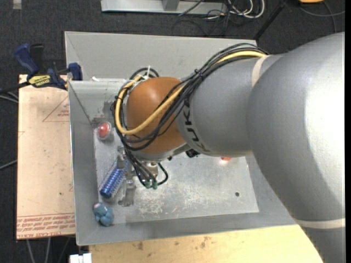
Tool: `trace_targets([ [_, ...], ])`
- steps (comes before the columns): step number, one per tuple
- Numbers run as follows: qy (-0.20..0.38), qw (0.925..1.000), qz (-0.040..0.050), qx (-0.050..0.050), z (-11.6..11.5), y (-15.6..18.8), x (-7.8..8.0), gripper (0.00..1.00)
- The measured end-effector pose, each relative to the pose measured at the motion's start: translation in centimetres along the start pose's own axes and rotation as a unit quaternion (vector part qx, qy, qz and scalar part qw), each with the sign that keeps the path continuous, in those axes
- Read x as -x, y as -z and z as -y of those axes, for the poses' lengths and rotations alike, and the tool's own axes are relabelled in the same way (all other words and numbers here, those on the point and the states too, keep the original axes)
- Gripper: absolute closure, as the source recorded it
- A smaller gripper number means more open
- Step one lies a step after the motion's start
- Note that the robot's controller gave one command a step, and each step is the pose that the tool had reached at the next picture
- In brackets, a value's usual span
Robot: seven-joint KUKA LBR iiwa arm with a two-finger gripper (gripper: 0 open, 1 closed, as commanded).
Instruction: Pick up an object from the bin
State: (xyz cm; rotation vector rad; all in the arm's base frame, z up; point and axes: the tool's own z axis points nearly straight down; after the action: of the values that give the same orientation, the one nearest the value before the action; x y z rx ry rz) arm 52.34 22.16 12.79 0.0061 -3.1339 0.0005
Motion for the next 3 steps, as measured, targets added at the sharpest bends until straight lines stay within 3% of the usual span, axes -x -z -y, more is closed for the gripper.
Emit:
trace_targets([
  [1,-0.064,0.9979,0.0081,0.004,0.1,-5.6,3.4,0.0],
  [2,-0.066,0.9978,0.0039,0.001,0.3,-5.8,3.2,1.0],
  [3,-0.05,0.9987,0.0077,0.003,-0.7,0.8,5.4,1.0],
])
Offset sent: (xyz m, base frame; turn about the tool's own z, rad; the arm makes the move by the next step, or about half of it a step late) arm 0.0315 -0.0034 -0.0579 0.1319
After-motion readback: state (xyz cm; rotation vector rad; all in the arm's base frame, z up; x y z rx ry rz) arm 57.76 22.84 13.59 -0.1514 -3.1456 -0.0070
